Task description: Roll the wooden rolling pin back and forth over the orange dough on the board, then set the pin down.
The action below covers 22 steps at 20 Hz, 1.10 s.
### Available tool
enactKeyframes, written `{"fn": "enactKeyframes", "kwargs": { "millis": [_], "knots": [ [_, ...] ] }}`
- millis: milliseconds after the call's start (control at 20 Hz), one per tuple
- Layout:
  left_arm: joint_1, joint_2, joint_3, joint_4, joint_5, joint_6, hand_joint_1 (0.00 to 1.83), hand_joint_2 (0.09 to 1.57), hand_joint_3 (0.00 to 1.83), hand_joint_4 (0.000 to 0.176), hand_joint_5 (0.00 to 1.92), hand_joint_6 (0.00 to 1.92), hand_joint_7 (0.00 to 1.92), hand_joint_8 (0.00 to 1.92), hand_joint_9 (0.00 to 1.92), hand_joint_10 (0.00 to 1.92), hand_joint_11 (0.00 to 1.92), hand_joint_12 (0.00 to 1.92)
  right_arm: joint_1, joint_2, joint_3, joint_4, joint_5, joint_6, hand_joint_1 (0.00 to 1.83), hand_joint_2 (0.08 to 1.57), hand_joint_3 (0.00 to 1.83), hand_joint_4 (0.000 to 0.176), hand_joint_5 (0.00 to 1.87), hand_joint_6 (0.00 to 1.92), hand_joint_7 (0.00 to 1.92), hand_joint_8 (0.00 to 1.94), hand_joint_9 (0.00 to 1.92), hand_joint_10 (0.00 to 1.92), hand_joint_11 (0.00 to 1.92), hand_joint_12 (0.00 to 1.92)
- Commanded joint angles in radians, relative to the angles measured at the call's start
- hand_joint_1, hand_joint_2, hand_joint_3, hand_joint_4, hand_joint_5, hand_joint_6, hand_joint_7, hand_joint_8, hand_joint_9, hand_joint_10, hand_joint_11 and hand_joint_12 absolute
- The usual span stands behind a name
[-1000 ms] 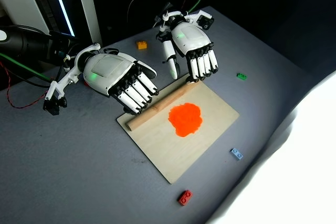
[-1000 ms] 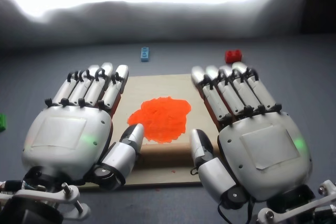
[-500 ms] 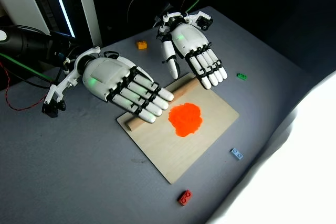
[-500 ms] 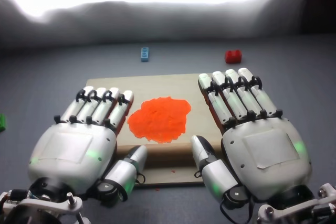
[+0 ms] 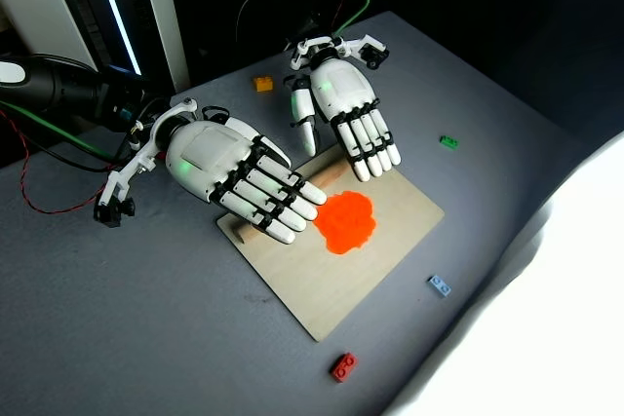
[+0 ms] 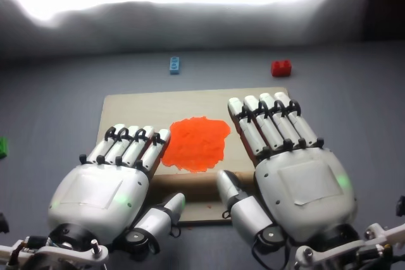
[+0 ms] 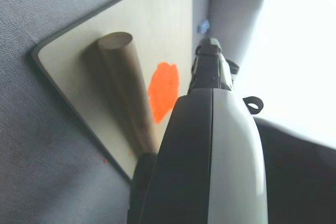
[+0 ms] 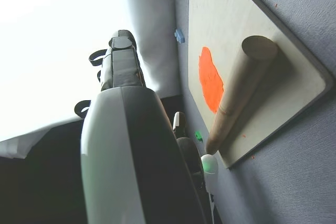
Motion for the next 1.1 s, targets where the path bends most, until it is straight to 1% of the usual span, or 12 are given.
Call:
{"fn": "enactKeyframes", "kwargs": {
  "millis": [0,100,200,300,450,600,700,1050],
  "knots": [
    [0.002,-0.004,0.006,0.064,-0.087,-0.013,0.0,1.46,0.0,0.0,0.0,0.0,0.0,0.0,0.0,0.0,0.0,0.0,0.006,-0.003,0.005,-0.086,0.08,0.005,0.0,1.4,0.05,0.0,0.0,0.0,0.0,0.0,0.0,0.0,0.0,0.0],
    [0.008,-0.014,0.017,0.065,-0.116,-0.024,0.0,1.43,0.0,0.0,0.0,0.0,0.0,0.0,0.0,0.0,0.0,0.0,0.001,-0.021,0.025,-0.086,0.079,0.008,0.0,1.39,0.04,0.0,0.0,0.0,0.0,0.0,0.0,0.0,0.0,0.0],
    [0.012,-0.016,0.022,0.065,-0.13,-0.024,0.0,1.42,0.0,0.0,0.0,0.0,0.0,0.0,0.0,0.0,0.0,0.0,-0.005,-0.044,0.061,-0.087,0.081,0.013,0.0,1.39,0.04,0.0,0.0,0.0,0.0,0.0,0.0,0.0,0.0,0.0],
    [0.015,-0.018,0.028,0.065,-0.133,-0.024,0.0,1.39,0.0,0.0,0.0,0.0,0.0,0.0,0.0,0.0,0.0,0.0,-0.014,-0.069,0.107,-0.118,0.083,0.033,0.0,1.38,0.04,0.0,0.0,0.0,0.0,0.0,0.0,0.0,0.0,0.0],
    [0.016,-0.026,0.038,0.065,-0.134,-0.034,0.0,1.4,0.0,0.0,0.0,0.0,0.0,0.0,0.0,0.0,0.0,0.0,-0.022,-0.078,0.115,-0.123,0.063,0.048,0.0,1.4,0.04,0.0,0.0,0.0,0.0,0.0,0.0,0.0,0.0,0.0],
    [0.019,-0.047,0.056,0.065,-0.151,-0.053,0.0,1.41,0.0,0.0,0.0,0.0,0.0,0.0,0.0,0.0,0.0,0.0,-0.034,-0.085,0.119,-0.137,0.042,0.051,0.0,1.41,0.04,0.0,0.0,0.0,0.0,0.0,0.0,0.0,0.0,0.0],
    [0.019,-0.061,0.066,0.065,-0.151,-0.056,0.0,1.44,0.0,0.0,0.0,0.0,0.0,0.0,0.0,0.0,0.0,0.0,-0.044,-0.097,0.135,-0.167,0.037,0.054,0.0,1.44,0.06,0.0,0.0,0.0,0.0,0.0,0.0,0.0,0.0,0.0],
    [0.02,-0.089,0.089,0.065,-0.154,-0.059,0.0,1.45,0.0,0.0,0.0,0.0,0.0,0.0,0.0,0.0,0.0,0.0,-0.043,-0.132,0.19,-0.167,0.027,0.07,0.0,1.45,0.06,0.0,0.0,0.0,0.0,0.0,0.0,0.0,0.0,0.0]
  ]
}}
